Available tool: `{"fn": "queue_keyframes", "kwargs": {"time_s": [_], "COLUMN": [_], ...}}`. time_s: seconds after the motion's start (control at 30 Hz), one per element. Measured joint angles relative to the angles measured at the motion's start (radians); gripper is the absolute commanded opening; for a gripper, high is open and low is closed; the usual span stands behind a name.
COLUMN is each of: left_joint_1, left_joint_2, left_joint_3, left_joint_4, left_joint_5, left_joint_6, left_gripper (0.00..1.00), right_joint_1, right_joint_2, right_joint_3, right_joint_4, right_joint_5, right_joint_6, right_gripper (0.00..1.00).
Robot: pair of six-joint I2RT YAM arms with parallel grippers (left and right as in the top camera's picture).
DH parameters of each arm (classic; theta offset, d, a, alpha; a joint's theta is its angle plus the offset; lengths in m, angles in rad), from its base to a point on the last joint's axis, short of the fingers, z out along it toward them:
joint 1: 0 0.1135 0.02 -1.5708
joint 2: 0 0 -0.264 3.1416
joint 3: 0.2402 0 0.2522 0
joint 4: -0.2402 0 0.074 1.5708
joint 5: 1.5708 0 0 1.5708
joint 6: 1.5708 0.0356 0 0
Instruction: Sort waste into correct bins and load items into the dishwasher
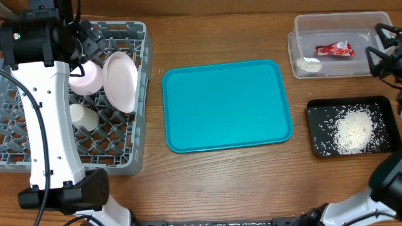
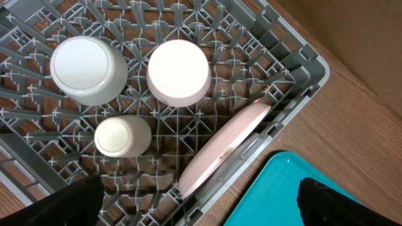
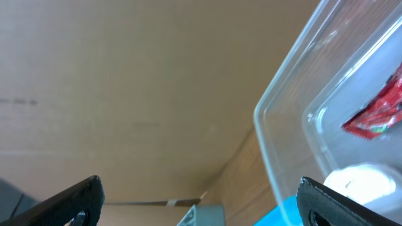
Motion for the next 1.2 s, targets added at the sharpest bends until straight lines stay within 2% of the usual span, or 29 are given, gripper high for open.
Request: {"fn": "queue_keyframes", "kwargs": {"time_s": [0.17,0.23,0.43,0.63,0.93,1.13,1.2], "left_joint_1": [0.000,0.000,0.000,0.000,0.000,0.000,0.000], "left_joint_2": [0.000,0.000,0.000,0.000,0.000,0.000,0.000], "left_joint_3": [0.000,0.000,0.000,0.000,0.000,0.000,0.000], "left_joint_4": [0.000,0.001,0.000,0.000,0.000,0.000,0.000], "left_joint_5": [0.000,0.000,0.000,0.000,0.000,0.000,0.000], "left_joint_6": [0.000,0.000,0.000,0.000,0.000,0.000,0.000], "left_gripper": [1.00,1.00,1.00,1.00,1.00,1.00,1.00], "right_joint_1": [-0.058,-0.088,-0.159,-0.161,-0.095,-0.081,-0.080], "right_joint_2": [-0.119,-0.172,-0.312,-0.498,-0.775,-0.934,-0.965], "right_joint_3": [0.001,0.005,-0.001,-0.001,0.000,0.000,0.000], "right_joint_4": [-0.249,-0.444,-0.933,-1.223,-1.555,-1.861,-1.894], "right_joint_5": [-0.082,-0.085,0.077,0.195,0.230,0.238,0.239], "right_joint_6": [-0.144,-0.238,-0.525,-0.735,-0.924,-0.962,-0.966], "right_gripper": [1.00,1.00,1.00,1.00,1.00,1.00,1.00]}}
